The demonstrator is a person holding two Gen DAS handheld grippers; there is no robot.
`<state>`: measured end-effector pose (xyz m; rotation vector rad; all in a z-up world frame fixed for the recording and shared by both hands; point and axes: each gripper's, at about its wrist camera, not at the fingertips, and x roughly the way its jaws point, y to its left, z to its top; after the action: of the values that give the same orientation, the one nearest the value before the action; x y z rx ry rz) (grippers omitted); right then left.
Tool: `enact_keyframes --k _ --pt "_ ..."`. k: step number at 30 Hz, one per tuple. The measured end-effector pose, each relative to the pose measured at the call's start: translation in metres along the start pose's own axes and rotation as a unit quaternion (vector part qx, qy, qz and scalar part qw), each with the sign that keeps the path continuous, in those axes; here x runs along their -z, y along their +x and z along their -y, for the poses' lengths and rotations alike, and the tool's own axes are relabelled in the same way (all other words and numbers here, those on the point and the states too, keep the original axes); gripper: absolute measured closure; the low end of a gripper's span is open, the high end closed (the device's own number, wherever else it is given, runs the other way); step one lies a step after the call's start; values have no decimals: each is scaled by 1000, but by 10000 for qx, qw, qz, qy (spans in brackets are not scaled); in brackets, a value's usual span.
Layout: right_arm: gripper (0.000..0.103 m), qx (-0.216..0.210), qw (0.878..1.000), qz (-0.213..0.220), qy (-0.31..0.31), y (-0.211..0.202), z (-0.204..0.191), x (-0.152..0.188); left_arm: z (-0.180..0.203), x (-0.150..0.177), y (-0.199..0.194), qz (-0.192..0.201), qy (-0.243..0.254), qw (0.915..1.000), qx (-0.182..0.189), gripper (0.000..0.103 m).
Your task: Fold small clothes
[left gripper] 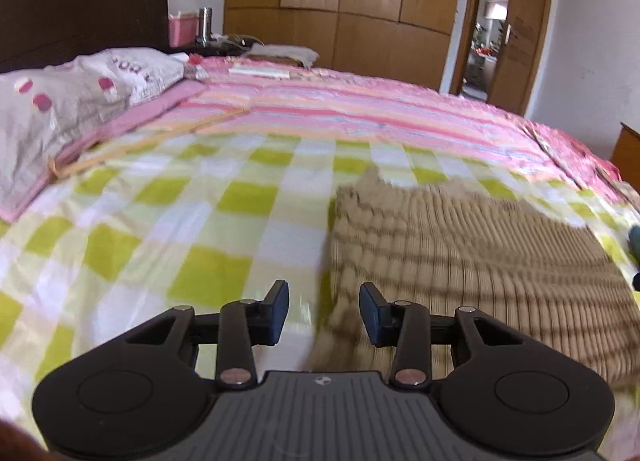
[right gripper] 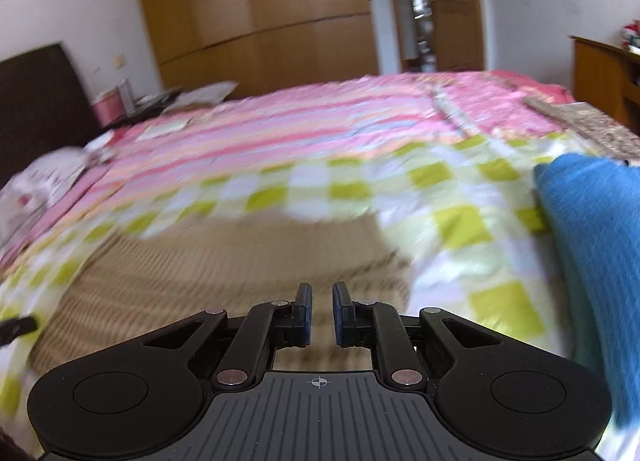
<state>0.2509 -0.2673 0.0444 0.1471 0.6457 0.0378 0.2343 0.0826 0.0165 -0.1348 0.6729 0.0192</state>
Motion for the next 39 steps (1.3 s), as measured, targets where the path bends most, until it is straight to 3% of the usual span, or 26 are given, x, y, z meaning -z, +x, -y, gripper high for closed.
enact_keyframes --k 6,13,15,18,24,29,32,35,39 --pt "92 371 9979 -525 -54 13 5 31 -12 23 8 -386 -24 9992 -109 58" --pt "94 808 9944 -647 -219 18 17 32 -8 30 2 -396 229 9988 -194 58" --pt "88 970 9932 -634 -99 17 22 29 -10 30 1 -392 181 9989 -160 58" --pt "87 883 9939 -633 186 7 27 28 -16 29 -1 -385 55 9992 -44 58" --pt "88 650 9971 -396 -64 -19 4 37 -26 29 -6 -318 -200 9991 195 58" --pt "87 975 9918 -820 80 0 9 53 -29 29 -3 -448 -287 9981 303 58" --pt "86 1014 9910 -832 264 -3 11 50 -29 30 -1 -454 -258 9981 325 58" --pt "86 1011 9928 -634 -69 -13 -7 39 -33 28 -2 -472 -395 9973 412 58" --pt "86 485 9967 -591 -270 -13 -47 21 -39 28 -4 -507 -524 9959 530 58"
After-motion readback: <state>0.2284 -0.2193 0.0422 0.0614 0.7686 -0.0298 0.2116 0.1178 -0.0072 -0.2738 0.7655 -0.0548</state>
